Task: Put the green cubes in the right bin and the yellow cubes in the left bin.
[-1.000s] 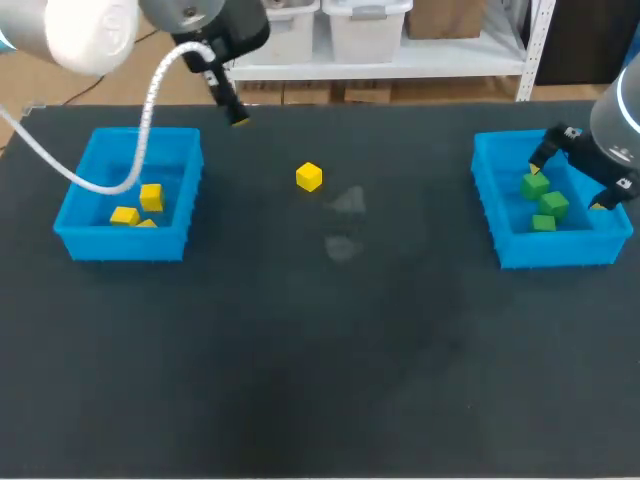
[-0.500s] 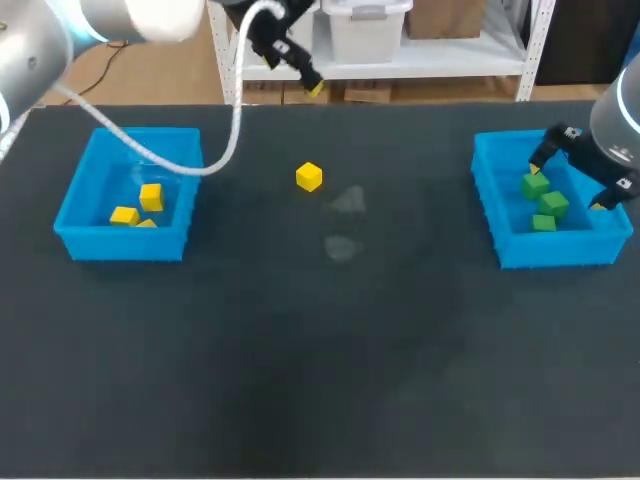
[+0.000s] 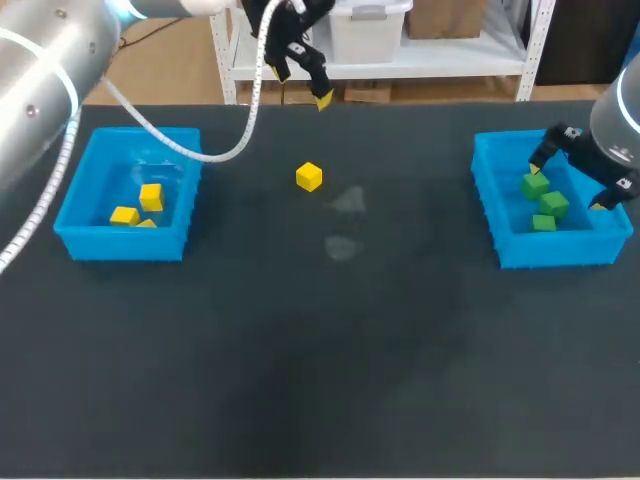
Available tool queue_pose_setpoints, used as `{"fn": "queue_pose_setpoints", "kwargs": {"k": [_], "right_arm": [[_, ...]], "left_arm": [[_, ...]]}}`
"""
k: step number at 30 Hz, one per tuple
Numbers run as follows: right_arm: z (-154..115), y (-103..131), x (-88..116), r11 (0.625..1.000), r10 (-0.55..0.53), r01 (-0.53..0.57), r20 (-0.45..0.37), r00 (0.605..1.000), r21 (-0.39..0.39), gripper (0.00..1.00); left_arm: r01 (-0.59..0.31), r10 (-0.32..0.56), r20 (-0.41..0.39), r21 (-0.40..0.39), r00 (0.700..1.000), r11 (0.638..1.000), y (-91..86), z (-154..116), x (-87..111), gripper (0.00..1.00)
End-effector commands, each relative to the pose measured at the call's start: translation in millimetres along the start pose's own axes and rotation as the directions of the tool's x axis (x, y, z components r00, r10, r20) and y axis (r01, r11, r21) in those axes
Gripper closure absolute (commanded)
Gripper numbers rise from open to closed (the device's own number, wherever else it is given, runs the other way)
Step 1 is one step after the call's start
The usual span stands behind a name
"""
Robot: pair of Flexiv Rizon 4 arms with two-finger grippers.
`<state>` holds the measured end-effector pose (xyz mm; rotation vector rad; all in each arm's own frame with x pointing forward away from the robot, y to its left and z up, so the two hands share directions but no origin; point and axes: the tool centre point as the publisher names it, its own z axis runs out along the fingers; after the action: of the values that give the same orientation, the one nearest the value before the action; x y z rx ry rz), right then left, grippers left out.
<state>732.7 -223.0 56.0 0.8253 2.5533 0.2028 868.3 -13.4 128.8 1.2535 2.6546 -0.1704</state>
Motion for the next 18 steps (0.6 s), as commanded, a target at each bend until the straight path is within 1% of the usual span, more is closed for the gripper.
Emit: {"fn": "queue_pose_setpoints", "kwargs": {"k": [1,3,5,7,8,10,11,12,13,18], "right_arm": [[-0.4,-1.6,2.1,1.0,0.002,-0.002,0.01,1.0,-0.003,0.0],[-0.4,-1.6,2.1,1.0,0.002,-0.002,0.01,1.0,-0.003,0.0],[-0.4,-1.6,2.1,1.0,0.002,-0.002,0.01,1.0,-0.003,0.0],[-0.4,-1.6,2.1,1.0,0.002,-0.002,0.01,1.0,-0.003,0.0],[-0.4,-1.6,2.1,1.0,0.002,-0.002,0.01,1.0,-0.003,0.0],[-0.4,-1.6,2.1,1.0,0.002,-0.002,0.01,1.0,-0.003,0.0],[-0.4,-1.6,2.1,1.0,0.002,-0.002,0.01,1.0,-0.003,0.0],[-0.4,-1.6,2.1,1.0,0.002,-0.002,0.01,1.0,-0.003,0.0],[-0.4,-1.6,2.1,1.0,0.002,-0.002,0.01,1.0,-0.003,0.0],[-0.4,-1.6,2.1,1.0,0.002,-0.002,0.01,1.0,-0.003,0.0]], "left_arm": [[-0.022,0.022,-0.06,0.007,0.998,1.0,-12.5,7.0,3.4,0.0],[-0.028,0.029,-0.075,0.014,0.997,1.0,-17.1,14.0,8.4,0.0],[-0.036,0.036,-0.085,0.005,0.996,0.999,-19.5,20.7,12.7,0.0],[-0.05,0.048,-0.061,-0.032,0.997,0.998,-20.0,21.3,12.1,0.0],[-0.052,0.051,-0.062,-0.027,0.997,0.998,-21.6,20.8,11.3,0.0],[-0.065,0.066,-0.062,0.016,0.996,0.998,-26.8,21.1,11.7,0.0],[-0.069,0.069,-0.053,0.008,0.996,0.998,-27.6,20.9,11.5,0.0],[-0.065,0.064,-0.029,-0.019,0.998,0.998,-27.8,18.3,10.3,0.0],[-0.066,0.066,-0.001,-0.026,0.998,0.997,-28.7,13.6,9.0,0.0],[-0.066,0.066,-0.001,-0.026,0.998,0.997,-28.7,13.6,9.0,0.0]]}}
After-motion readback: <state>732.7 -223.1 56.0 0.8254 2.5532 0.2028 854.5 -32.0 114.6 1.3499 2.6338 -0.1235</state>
